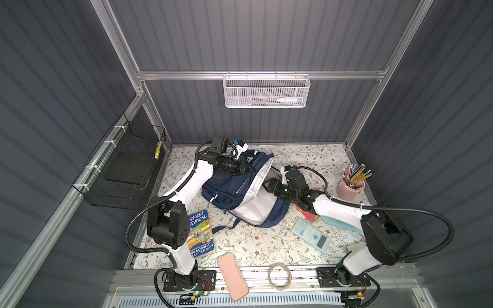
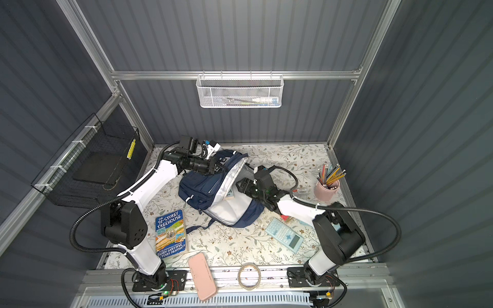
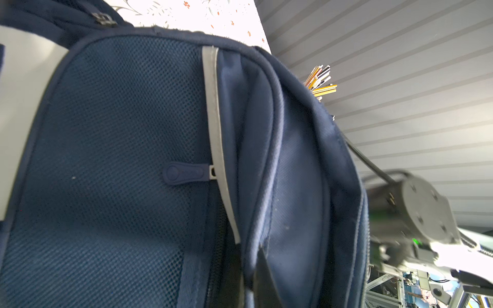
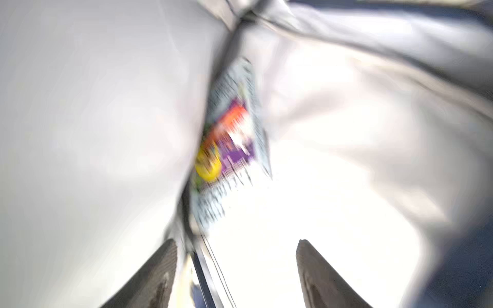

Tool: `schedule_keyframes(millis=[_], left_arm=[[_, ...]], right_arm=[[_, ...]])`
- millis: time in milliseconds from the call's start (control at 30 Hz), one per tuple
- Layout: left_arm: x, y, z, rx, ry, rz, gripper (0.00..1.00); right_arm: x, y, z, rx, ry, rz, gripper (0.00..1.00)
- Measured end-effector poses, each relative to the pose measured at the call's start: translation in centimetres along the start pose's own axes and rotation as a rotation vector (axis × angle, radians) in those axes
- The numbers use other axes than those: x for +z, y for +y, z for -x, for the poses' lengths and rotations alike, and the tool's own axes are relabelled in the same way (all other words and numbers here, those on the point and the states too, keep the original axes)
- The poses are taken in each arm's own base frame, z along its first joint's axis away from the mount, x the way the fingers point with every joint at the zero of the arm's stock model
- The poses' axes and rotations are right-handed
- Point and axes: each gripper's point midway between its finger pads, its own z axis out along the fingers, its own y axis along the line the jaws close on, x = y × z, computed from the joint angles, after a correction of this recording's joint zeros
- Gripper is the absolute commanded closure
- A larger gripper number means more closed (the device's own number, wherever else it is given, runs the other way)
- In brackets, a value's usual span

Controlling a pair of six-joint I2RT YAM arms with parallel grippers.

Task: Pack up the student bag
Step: 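Release the backpack with the left gripper and reach both grippers toward the 91-Storey paperback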

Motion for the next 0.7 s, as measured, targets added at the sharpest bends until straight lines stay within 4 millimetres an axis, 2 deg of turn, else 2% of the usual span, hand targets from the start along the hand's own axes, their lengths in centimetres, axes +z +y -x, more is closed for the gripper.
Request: schedule_keyframes(millis=[33,100,167,200,267,333,367,467,533,600,700], left_arm=[[0.1,0.3,-0.2,-0.011,0.001,0.005,1.00],[0.4,0.8,-0.5,-0.026,0.004,0.017,0.76],[0.5,1.3,-0.6,-0.042,0.000,0.036,0.59],[0.4,1.6,-0.5,-0.052,-0.006,0.053,0.47],[0.1,1.8,-0.3,-0.054,-0.024,0.084,0.31],[-0.6,1.8,0.0,-0.052,-0.049,0.117,0.06],[-1.0,1.6,0.1,-0.048,-0.061,0.130,0.00],[-2.5,1.0,0.2,-0.041,-0.096,0.178,0.00],[-3.6,0.6,0.3,-0.034,-0.122,0.213,0.00],[-4.7,0.4,0.1,-0.033,-0.150,0.250,0.00],[-6.9,0.6,-1.4,-0.062,-0.192,0.324,0.03]], right_arm=[[-1.1,-0.7,-0.9,-0.024,0.001,-0.036,0.21],[-3.1,-1.0,-2.3,-0.083,-0.005,-0.081,0.11],[-4.9,-0.4,-3.4,-0.147,-0.020,-0.076,0.09],[-5.6,-0.3,-3.7,-0.164,-0.026,-0.070,0.08],[-6.3,-0.8,-3.9,-0.175,-0.029,-0.067,0.07],[-6.4,-2.0,-4.4,-0.180,-0.016,-0.095,0.06],[-6.4,-2.3,-4.9,-0.194,-0.007,-0.108,0.05],[-6.6,-1.3,-7.3,-0.285,0.033,-0.113,0.04],[-6.6,0.5,-8.7,-0.340,0.067,-0.085,0.04],[-6.2,2.4,-9.2,-0.365,0.082,-0.061,0.03],[-4.9,5.3,-10.1,-0.369,0.117,-0.014,0.03]])
